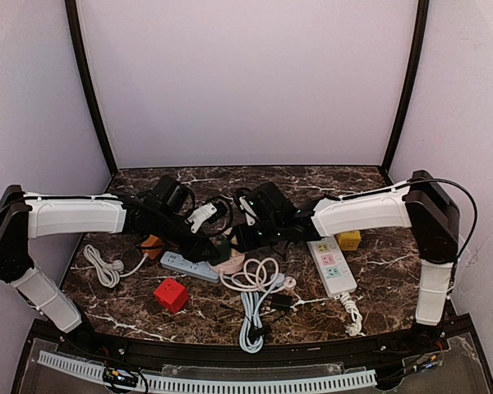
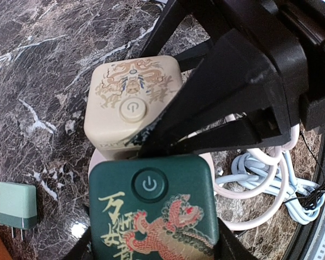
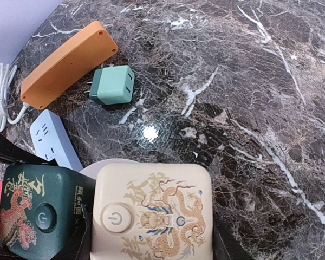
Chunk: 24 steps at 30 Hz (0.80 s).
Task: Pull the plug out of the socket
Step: Remove the plug from the socket.
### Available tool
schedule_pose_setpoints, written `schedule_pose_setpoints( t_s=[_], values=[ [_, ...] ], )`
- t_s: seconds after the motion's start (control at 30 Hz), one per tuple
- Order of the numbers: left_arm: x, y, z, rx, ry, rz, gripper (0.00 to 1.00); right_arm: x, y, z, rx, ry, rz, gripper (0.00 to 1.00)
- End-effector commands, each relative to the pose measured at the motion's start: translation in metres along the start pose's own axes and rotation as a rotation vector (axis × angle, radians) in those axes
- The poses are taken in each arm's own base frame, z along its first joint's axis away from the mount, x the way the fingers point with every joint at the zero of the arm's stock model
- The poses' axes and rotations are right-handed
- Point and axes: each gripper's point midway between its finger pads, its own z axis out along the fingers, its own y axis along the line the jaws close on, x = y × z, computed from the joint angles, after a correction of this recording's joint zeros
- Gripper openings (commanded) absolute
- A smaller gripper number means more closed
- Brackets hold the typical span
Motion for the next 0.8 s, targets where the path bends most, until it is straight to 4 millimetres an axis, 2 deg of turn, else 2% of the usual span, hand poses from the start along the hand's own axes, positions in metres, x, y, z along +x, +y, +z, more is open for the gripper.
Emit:
schedule_pose_setpoints(
  t_s=[0.0, 0.03, 0.07, 0.17, 0.27, 0.33, 0.53, 0.77],
  values=[
    [0.01, -0.01, -0.003, 0.041, 0.039, -0.003, 0.0, -0.007, -0.005, 0.004, 0.008, -0.015, 0.022, 0.13],
    [0.01, -0.01, -0.003, 0.039, 0.04, -0.003, 0.0, -0.008, -0.007, 0.003, 0.005, -0.018, 0.031, 0.03],
    [0.01, -0.01, -0.003, 0.039, 0.041, -0.003, 0.01, -0.01, -0.009, -0.001, -0.002, -0.024, 0.045, 0.0],
    [0.01, -0.01, -0.003, 0.041, 0.041, -0.004, 0.01, -0.014, -0.019, -0.008, -0.064, -0.045, 0.107, 0.0],
    [0.012, -0.01, -0.001, 0.041, 0.046, -0.005, 0.01, -0.021, -0.02, -0.017, -0.164, -0.077, 0.164, 0.0],
    [0.012, -0.009, -0.001, 0.041, 0.048, -0.004, 0.01, -0.023, -0.02, -0.018, -0.16, -0.085, 0.154, 0.0],
    [0.014, -0.009, 0.002, 0.046, 0.06, -0.012, 0.0, -0.026, -0.017, -0.017, -0.086, -0.116, 0.072, 0.0],
    [0.013, -0.009, 0.002, 0.081, 0.05, -0.044, 0.01, -0.022, -0.001, -0.026, 0.086, -0.198, -0.143, 0.0]
  ],
)
